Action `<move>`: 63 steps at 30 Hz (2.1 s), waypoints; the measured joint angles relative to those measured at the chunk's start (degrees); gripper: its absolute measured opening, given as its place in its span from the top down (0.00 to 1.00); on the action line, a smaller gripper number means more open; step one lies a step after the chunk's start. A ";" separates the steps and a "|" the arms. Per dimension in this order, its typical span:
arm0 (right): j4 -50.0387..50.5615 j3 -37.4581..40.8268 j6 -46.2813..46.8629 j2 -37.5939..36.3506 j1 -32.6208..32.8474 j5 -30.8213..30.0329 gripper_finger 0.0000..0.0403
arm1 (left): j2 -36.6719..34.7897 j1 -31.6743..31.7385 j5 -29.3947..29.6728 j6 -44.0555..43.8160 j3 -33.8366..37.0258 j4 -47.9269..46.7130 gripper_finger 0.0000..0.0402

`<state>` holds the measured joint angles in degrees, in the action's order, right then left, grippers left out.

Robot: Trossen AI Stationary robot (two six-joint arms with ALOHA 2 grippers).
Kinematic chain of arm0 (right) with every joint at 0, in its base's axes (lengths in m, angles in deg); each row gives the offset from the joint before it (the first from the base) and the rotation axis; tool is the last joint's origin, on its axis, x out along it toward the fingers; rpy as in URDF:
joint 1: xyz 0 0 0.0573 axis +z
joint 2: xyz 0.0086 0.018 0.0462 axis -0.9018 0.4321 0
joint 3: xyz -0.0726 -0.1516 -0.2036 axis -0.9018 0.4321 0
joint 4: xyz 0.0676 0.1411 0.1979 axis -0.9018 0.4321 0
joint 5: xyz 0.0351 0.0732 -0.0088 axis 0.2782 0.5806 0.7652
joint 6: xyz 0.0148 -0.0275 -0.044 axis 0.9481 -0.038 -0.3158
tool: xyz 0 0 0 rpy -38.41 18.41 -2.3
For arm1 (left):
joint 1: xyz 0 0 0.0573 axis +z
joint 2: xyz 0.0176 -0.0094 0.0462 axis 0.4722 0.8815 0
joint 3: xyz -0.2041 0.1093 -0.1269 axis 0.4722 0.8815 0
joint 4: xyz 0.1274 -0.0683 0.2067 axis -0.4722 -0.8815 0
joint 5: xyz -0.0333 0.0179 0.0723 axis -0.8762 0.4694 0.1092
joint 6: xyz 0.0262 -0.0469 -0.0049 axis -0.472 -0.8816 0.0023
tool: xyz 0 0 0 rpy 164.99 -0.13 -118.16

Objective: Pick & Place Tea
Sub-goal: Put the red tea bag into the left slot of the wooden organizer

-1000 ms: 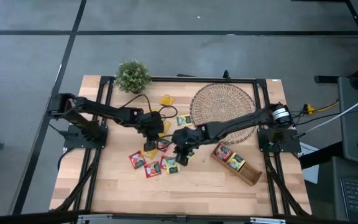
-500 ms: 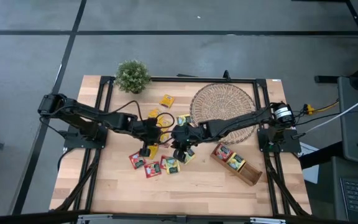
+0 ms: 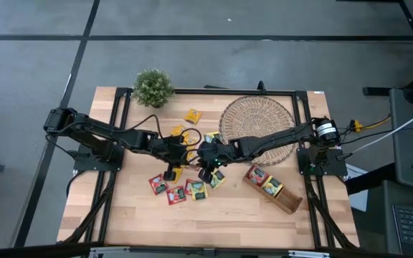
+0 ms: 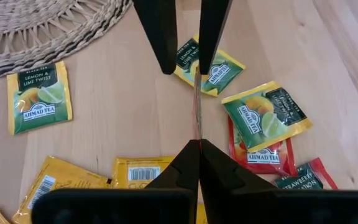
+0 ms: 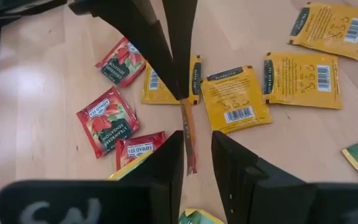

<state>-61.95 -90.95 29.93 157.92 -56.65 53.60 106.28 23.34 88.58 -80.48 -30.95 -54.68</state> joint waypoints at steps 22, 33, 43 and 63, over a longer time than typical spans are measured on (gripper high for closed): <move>0.20 -0.07 -1.29 0.00 -0.04 1.01 0.79 | 0.07 0.11 -0.22 -0.03 -1.29 1.74 0.99; 0.18 -0.07 -1.51 0.00 -0.02 1.16 0.79 | 0.07 0.54 -2.46 -4.24 -1.36 -1.26 0.99; 0.19 -0.07 -1.60 0.00 -0.02 1.22 0.79 | 0.05 1.76 -4.57 -5.05 -1.36 0.97 0.99; 3.76 -0.10 -0.73 -0.58 -0.04 8.73 0.99 | 0.04 1.75 -4.80 -6.56 -1.36 1.76 0.94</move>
<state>-58.18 -91.05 29.20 157.34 -56.69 62.33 106.32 25.08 83.78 -87.03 -32.31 -52.92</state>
